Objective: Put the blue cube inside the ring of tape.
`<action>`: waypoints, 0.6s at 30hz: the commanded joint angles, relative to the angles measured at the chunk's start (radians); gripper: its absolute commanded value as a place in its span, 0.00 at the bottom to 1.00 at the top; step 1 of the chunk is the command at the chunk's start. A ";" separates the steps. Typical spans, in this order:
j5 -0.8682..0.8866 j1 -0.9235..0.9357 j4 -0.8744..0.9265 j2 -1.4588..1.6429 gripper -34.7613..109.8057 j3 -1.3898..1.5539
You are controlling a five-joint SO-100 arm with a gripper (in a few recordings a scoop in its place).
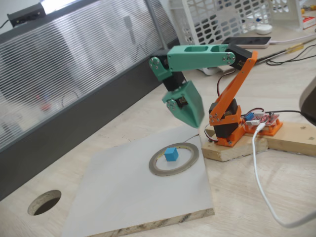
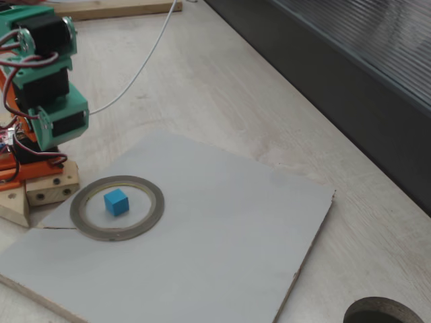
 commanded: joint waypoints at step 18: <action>0.008 0.005 -0.057 0.020 0.24 0.081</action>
